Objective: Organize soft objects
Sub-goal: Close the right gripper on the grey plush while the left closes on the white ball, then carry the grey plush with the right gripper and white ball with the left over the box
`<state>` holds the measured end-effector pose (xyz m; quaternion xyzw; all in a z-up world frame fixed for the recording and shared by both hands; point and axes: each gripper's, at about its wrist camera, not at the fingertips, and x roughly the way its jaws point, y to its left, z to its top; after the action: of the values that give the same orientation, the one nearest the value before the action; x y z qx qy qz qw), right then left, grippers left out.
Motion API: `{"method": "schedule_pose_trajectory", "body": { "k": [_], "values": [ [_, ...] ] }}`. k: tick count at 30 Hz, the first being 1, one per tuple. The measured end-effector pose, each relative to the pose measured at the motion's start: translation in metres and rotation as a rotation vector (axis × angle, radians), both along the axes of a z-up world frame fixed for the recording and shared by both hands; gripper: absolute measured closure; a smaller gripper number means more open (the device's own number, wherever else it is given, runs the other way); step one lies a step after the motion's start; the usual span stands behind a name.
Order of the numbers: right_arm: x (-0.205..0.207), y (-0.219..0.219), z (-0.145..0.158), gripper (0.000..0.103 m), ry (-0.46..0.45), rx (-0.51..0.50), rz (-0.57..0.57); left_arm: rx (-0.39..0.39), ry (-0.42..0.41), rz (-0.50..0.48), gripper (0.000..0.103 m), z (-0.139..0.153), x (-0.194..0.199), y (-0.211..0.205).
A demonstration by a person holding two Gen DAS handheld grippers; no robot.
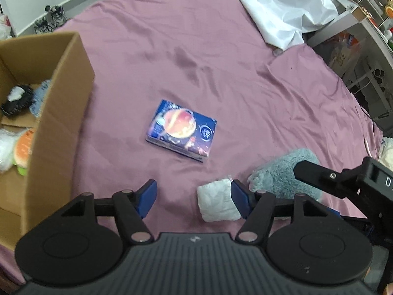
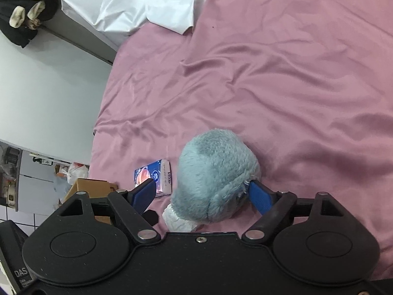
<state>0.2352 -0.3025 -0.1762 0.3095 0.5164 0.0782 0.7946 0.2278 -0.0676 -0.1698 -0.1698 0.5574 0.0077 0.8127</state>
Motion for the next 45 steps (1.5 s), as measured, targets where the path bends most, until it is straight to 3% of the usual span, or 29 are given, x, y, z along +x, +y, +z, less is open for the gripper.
{"method": "schedule_pose_trajectory", "body": {
  "k": [10, 15, 19, 21, 24, 29, 35, 45],
  "values": [
    [0.01, -0.003, -0.011, 0.02, 0.04, 0.021, -0.032, -0.048, 0.057, -0.011, 0.038, -0.028, 0.012, -0.016],
    [0.011, -0.003, -0.016, 0.019, 0.054, 0.035, -0.034, -0.066, 0.076, 0.013, 0.047, -0.035, 0.014, -0.019],
    [0.013, -0.004, -0.019, 0.019, 0.065, 0.045, -0.032, -0.092, 0.072, 0.022, 0.072, -0.033, 0.014, -0.019],
    [0.013, -0.004, -0.02, 0.02, 0.066, 0.044, -0.027, -0.087, 0.074, 0.03, 0.072, -0.031, 0.014, -0.02],
    [0.014, -0.003, -0.021, 0.026, 0.065, 0.039, -0.017, -0.066, 0.069, 0.038, 0.072, -0.026, 0.012, -0.019],
    [0.012, -0.002, -0.021, 0.056, 0.052, 0.061, 0.013, -0.051, 0.058, 0.046, 0.072, -0.017, 0.006, -0.019],
    [0.007, -0.001, -0.015, 0.064, 0.021, 0.056, 0.026, -0.035, 0.026, 0.057, 0.072, -0.001, -0.002, -0.015],
    [-0.013, -0.001, 0.004, 0.065, -0.052, 0.091, 0.04, -0.012, -0.032, 0.082, 0.072, 0.029, -0.025, -0.005]
  ]
}}
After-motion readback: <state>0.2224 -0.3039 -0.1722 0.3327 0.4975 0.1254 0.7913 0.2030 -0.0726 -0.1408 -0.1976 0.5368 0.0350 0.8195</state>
